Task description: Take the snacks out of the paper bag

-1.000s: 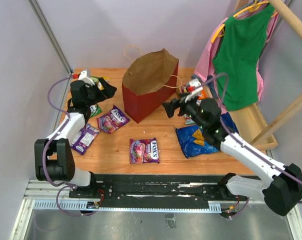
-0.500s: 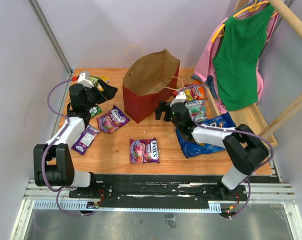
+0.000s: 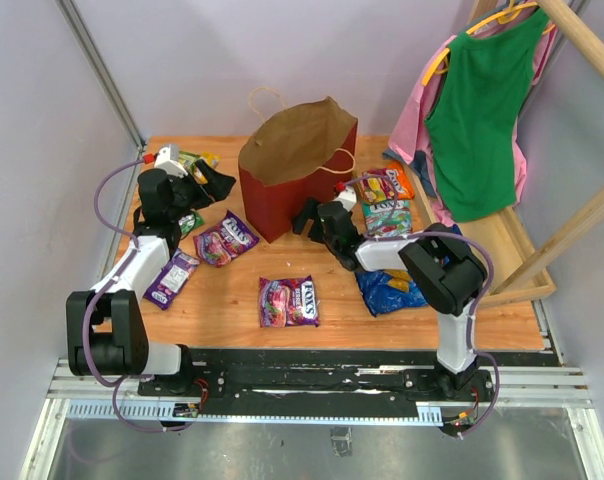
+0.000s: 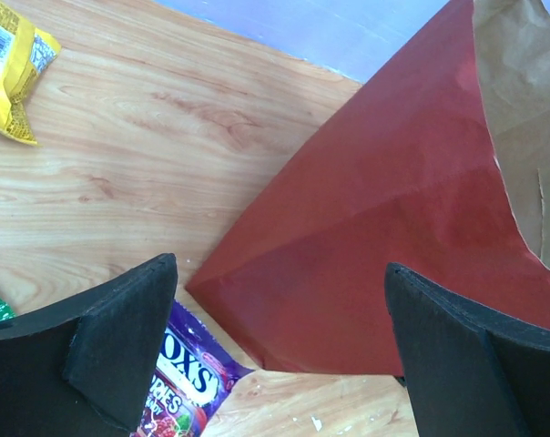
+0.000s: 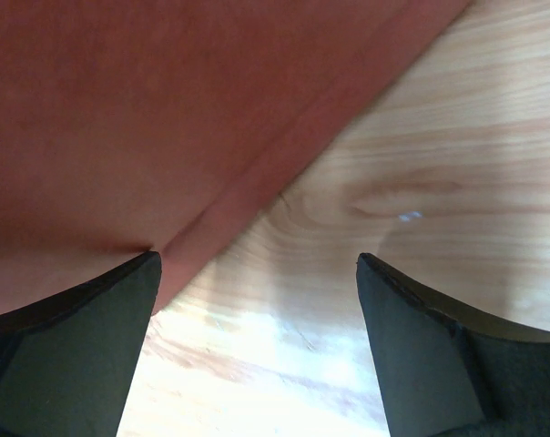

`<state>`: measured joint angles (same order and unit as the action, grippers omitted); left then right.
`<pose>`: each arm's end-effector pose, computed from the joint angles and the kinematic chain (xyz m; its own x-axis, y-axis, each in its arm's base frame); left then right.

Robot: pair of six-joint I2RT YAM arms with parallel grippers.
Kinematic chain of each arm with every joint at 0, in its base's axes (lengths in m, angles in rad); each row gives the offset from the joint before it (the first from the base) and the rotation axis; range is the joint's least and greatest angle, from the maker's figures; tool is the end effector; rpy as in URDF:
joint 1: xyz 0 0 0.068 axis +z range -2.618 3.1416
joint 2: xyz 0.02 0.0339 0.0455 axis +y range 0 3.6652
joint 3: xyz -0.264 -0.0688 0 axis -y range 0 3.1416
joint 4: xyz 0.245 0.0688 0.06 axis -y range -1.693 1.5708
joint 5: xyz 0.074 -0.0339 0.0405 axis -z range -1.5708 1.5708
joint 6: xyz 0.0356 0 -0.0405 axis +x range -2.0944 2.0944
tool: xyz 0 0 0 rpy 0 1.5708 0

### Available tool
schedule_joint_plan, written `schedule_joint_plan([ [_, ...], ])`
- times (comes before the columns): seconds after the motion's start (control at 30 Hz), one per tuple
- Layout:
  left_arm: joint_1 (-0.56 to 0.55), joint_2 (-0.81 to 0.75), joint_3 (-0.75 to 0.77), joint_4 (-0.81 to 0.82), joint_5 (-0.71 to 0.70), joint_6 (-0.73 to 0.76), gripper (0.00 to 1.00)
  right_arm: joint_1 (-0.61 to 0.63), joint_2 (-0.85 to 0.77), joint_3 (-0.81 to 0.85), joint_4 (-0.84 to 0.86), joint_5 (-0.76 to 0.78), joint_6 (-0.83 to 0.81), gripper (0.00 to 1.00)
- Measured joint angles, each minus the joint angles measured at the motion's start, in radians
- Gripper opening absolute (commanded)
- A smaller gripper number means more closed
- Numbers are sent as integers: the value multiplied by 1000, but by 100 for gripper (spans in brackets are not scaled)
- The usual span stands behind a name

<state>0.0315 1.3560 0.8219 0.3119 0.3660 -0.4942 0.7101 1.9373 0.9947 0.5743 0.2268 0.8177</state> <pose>0.3100 -0.0030 0.2747 -0.3455 -0.4540 -0.8213 0.1768 0.8280 -0.5321 0.3150 0.2603 0.1579 -0.5341 0.4783 -0.6971 -0.1265 0.7701 0.6253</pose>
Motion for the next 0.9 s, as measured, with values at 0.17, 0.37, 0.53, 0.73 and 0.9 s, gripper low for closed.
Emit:
schedule_joint_plan([
  [0.17, 0, 1, 0, 0, 11, 0, 100, 9, 106, 122, 4, -19, 72, 89],
  [0.37, 0, 9, -2, -1, 11, 1, 100, 10, 195, 234, 2, -20, 95, 89],
  [0.53, 0, 10, -2, -7, 3, 11, 100, 6, 278, 359, 6, -16, 102, 90],
  [0.73, 0, -2, -2, -40, -30, 30, 100, -11, 422, 552, 26, -16, 105, 92],
  [0.9, 0, -27, -2, -60, -51, 39, 100, -29, 463, 647, 23, -53, 18, 96],
])
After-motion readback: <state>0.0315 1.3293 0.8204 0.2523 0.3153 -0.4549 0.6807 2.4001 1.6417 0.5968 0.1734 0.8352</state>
